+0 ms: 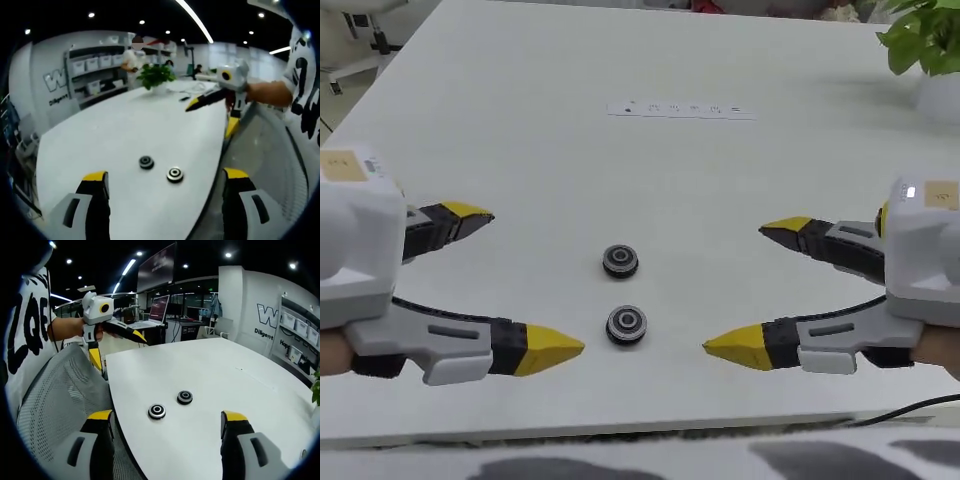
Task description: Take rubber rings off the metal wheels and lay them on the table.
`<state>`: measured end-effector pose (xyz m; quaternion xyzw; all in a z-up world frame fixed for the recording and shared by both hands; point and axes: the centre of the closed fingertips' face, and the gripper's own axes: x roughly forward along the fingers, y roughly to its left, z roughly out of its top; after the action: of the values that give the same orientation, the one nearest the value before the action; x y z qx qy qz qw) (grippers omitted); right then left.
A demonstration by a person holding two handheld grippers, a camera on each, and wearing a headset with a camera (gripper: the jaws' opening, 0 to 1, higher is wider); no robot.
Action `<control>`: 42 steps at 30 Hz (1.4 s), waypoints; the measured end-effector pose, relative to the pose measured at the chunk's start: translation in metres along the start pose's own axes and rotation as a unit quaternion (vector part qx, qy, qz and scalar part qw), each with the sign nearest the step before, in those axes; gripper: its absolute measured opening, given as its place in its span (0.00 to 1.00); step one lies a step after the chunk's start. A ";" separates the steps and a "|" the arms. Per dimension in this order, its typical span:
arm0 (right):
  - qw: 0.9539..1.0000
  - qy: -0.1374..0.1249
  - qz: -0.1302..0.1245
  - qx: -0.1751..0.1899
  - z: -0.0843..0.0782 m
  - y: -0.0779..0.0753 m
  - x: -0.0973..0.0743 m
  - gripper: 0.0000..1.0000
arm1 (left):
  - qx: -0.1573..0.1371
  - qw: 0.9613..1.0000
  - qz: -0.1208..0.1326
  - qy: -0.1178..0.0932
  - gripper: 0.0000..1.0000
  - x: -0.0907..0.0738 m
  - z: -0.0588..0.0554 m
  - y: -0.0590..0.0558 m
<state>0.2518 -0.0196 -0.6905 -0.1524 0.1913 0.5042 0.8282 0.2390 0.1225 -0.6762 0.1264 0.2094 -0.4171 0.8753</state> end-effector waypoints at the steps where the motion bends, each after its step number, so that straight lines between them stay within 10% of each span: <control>1: 1.000 -0.002 0.001 -0.001 0.001 0.000 0.000 0.83 | 0.001 1.000 -0.001 -0.001 0.94 0.000 0.001 0.000; 42: 0.994 -0.009 0.108 -0.024 0.000 -0.005 0.050 0.62 | 0.037 0.998 -0.058 0.012 0.78 0.036 -0.005 0.016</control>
<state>0.2775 0.0172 -0.7141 -0.1466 0.1871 0.5962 0.7669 0.2705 0.1103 -0.6972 0.1512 0.2118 -0.4731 0.8417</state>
